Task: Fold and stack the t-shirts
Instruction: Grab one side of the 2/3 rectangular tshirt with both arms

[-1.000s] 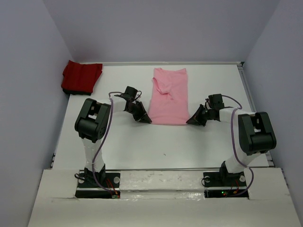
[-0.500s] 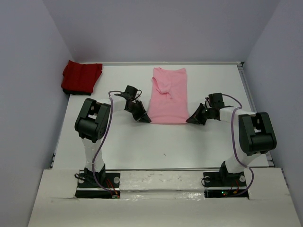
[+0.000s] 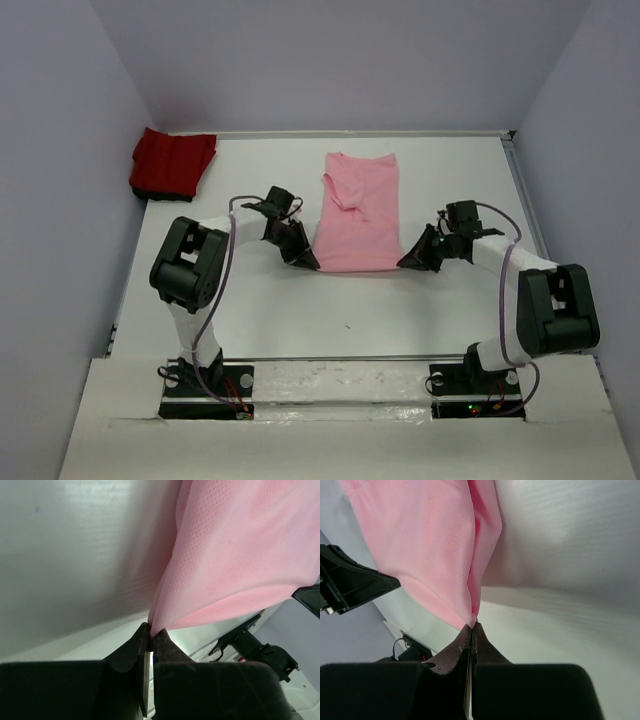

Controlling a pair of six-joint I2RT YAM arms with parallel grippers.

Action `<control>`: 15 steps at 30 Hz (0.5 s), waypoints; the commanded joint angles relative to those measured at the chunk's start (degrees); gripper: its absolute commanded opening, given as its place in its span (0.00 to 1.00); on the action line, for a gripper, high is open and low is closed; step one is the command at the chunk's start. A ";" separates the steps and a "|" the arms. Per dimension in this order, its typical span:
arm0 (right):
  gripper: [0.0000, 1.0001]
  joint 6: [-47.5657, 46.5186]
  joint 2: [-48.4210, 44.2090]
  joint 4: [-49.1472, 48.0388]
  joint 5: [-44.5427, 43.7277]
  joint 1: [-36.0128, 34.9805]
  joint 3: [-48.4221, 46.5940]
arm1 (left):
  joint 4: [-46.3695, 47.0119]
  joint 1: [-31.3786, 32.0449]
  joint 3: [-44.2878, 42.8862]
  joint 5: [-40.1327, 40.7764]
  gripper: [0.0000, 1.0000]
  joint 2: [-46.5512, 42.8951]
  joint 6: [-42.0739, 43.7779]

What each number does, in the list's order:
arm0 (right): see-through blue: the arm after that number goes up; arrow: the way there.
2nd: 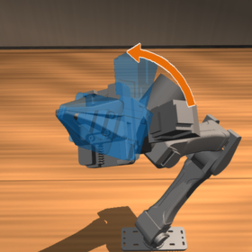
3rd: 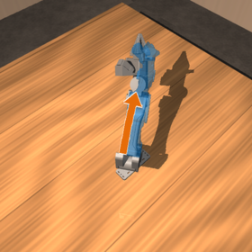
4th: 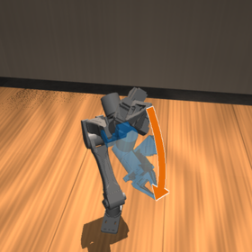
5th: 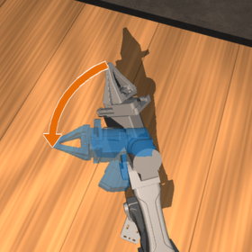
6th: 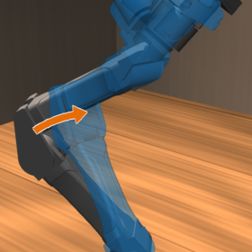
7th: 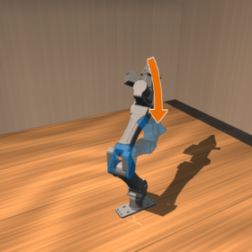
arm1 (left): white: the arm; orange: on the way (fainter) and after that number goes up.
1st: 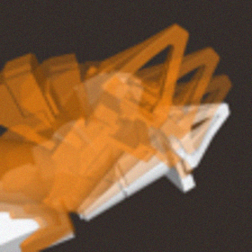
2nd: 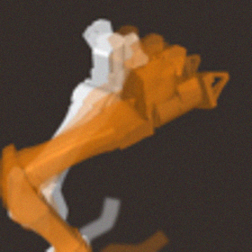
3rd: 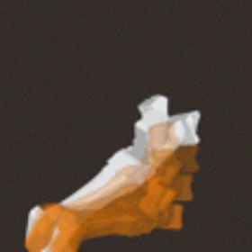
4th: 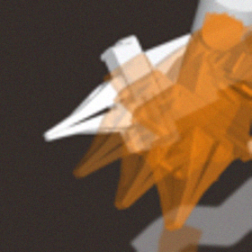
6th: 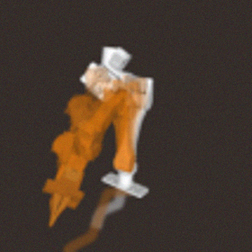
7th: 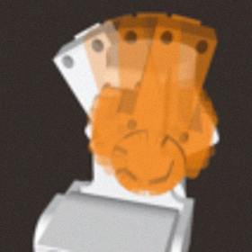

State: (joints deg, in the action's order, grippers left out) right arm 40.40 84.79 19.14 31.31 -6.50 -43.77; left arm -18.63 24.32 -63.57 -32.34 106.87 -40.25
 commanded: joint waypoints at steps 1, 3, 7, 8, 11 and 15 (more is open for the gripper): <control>0.00 -3.05 -4.45 7.31 -0.55 0.17 1.84 | -4.92 -0.50 4.59 1.84 0.00 -4.91 2.63; 0.00 -3.57 -6.39 9.42 -0.46 0.17 2.46 | -5.71 -0.23 5.82 1.75 0.00 -6.67 2.72; 0.00 -4.28 -9.64 12.41 -0.81 0.17 3.34 | -7.55 0.38 8.46 2.10 0.00 -10.79 2.63; 0.00 -4.37 -10.26 13.46 -0.81 0.17 3.25 | -7.99 0.38 8.72 2.10 0.00 -11.76 2.55; 0.00 -4.72 -12.28 15.57 -1.07 0.17 2.47 | -10.36 0.47 8.82 2.54 0.00 -15.19 2.46; 0.00 -4.98 -14.83 18.30 -1.43 0.17 0.80 | -12.56 0.56 7.15 3.59 0.00 -17.04 2.72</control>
State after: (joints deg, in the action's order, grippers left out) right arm 37.60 72.58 32.51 32.84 -6.85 -40.71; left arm -24.38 25.67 -55.48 -32.69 92.92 -39.53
